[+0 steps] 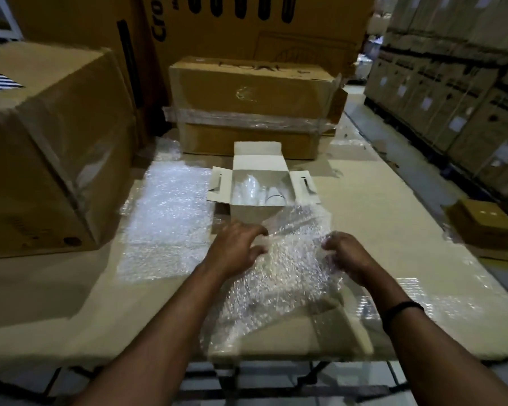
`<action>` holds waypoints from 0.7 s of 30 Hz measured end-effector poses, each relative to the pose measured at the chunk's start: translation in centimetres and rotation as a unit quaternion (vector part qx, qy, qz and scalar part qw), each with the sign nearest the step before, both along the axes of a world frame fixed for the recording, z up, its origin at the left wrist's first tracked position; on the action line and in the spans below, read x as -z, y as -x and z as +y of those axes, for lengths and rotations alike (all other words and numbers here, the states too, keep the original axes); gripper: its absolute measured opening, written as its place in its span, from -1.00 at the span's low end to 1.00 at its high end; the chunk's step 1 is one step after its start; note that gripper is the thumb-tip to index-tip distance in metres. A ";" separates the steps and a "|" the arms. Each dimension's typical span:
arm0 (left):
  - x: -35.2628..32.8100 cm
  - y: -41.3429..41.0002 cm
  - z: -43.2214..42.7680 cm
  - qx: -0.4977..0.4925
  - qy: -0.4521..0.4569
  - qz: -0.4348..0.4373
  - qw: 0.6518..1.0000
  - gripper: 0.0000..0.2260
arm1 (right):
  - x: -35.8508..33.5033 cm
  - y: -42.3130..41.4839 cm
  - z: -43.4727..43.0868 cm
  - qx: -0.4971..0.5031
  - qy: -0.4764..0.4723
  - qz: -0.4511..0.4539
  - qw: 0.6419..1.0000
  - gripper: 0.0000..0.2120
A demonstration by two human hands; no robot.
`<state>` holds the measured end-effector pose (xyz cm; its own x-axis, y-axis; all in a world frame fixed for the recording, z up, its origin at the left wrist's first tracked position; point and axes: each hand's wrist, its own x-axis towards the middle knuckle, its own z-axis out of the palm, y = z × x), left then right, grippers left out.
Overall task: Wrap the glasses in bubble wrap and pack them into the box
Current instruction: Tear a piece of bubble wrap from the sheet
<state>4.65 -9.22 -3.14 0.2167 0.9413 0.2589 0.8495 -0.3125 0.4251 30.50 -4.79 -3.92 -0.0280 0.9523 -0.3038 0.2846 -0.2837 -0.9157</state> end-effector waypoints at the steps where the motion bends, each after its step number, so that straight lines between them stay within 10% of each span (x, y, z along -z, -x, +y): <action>1: 0.9 -0.8 0.1 -0.003 0.036 0.037 0.999 -0.58 | 0.8 -1.2 0.2 -0.007 -0.006 -0.053 0.999 -0.91; 7: 6.2 -1.8 0.4 -0.020 0.196 0.195 0.961 -0.42 | 2.5 -3.1 0.2 -0.030 -0.054 -0.304 0.951 -0.45; 10: 7.3 -1.3 0.1 -0.030 0.188 0.192 0.963 -0.33 | 2.1 -1.7 -1.2 -0.067 -0.219 -0.522 0.822 -0.28; 15: 7.1 0.2 -0.6 -0.095 0.068 0.119 0.986 -0.38 | 4.8 1.5 -2.3 -0.303 -0.191 -0.514 0.779 -0.29; 21: 6.6 5.2 -2.5 -0.255 0.031 0.086 0.963 -0.56 | 5.8 2.5 -3.0 -0.302 -0.220 -0.494 0.785 -0.25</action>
